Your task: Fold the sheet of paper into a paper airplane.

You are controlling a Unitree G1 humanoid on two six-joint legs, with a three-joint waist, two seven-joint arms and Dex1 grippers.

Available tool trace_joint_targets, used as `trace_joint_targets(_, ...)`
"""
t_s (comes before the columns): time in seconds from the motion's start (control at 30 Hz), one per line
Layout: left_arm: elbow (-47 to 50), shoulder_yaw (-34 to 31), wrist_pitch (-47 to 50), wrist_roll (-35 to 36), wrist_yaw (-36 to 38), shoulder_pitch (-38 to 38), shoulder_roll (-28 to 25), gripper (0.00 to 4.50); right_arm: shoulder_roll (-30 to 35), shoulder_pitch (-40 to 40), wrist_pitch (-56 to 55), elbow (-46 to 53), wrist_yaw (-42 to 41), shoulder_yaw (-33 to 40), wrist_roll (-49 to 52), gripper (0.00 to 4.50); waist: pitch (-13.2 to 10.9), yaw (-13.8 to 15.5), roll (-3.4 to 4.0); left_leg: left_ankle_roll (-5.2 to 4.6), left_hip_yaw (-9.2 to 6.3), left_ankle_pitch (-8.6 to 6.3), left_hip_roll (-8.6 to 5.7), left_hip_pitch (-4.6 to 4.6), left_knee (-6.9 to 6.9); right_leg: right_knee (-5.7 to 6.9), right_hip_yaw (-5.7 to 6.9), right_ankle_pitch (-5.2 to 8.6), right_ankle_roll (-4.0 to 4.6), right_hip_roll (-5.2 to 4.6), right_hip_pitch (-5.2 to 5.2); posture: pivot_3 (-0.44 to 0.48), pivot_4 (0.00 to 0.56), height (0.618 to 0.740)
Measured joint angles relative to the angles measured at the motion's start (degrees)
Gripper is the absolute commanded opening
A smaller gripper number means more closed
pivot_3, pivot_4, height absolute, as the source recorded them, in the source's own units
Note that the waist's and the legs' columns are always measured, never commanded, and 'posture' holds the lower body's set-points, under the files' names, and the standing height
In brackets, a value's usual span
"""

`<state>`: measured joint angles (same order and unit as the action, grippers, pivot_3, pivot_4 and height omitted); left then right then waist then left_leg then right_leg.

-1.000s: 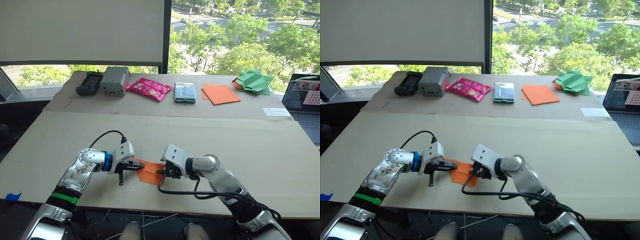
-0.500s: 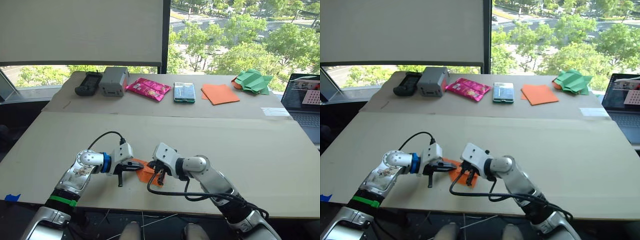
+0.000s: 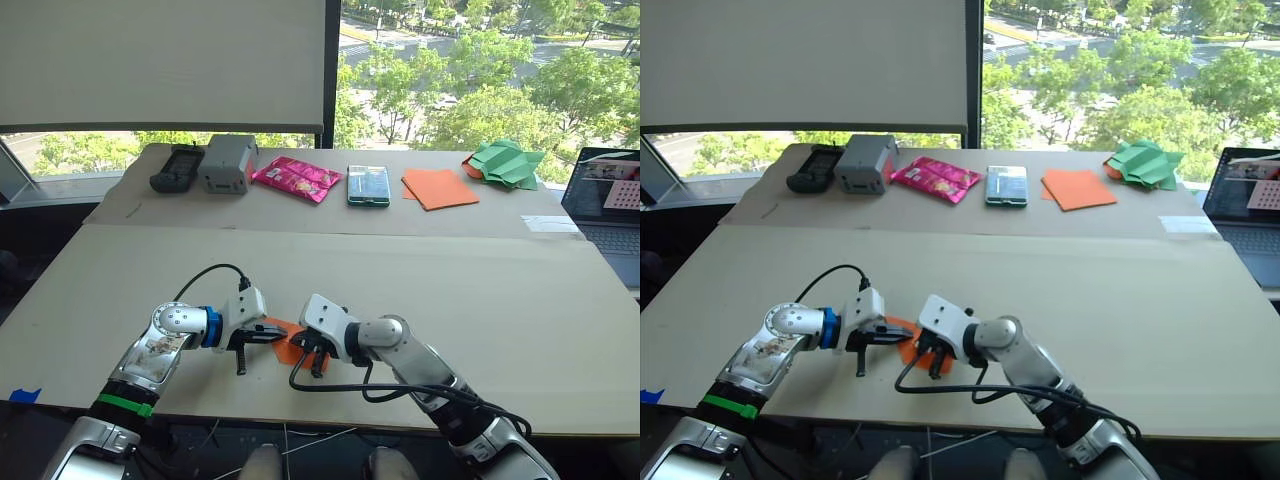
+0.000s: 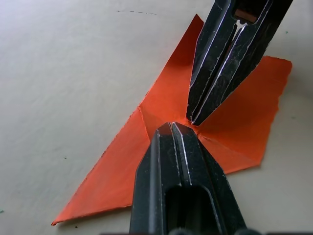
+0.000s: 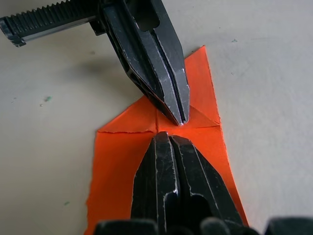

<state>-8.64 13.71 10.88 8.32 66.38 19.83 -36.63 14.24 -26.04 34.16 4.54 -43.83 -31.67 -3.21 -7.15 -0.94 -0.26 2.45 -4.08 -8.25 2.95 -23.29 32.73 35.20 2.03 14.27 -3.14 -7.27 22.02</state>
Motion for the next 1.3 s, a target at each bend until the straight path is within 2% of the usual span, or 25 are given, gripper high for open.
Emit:
trace_joint_targets(0.6, -0.05, 0.73, 0.25, -0.33, 0.86, -0.10, -1.16, 0.00, 4.32, 1.22, 1.26, 2.39, 0.82, -2.63, -0.61, 0.03, 1.00, 0.54, 0.29, 0.06, 0.02, -0.04, -0.02, 0.01, 0.01, -0.08, 0.00, 0.04, 0.03, -0.05, -0.05, 0.000, 0.150, 0.702)
trace_joint_targets(1.3, -0.33, 1.32, -0.92, -0.54, 0.77, -0.78, -1.73, 0.00, 9.76, 6.56, 1.27, 8.97, 1.85, -1.33, -0.52, 0.03, 1.47, 1.79, 0.43, 0.19, 0.10, -0.11, -0.10, -0.01, 0.01, -0.19, 0.02, 0.15, -0.04, -0.23, -0.08, 0.000, 0.150, 0.702)
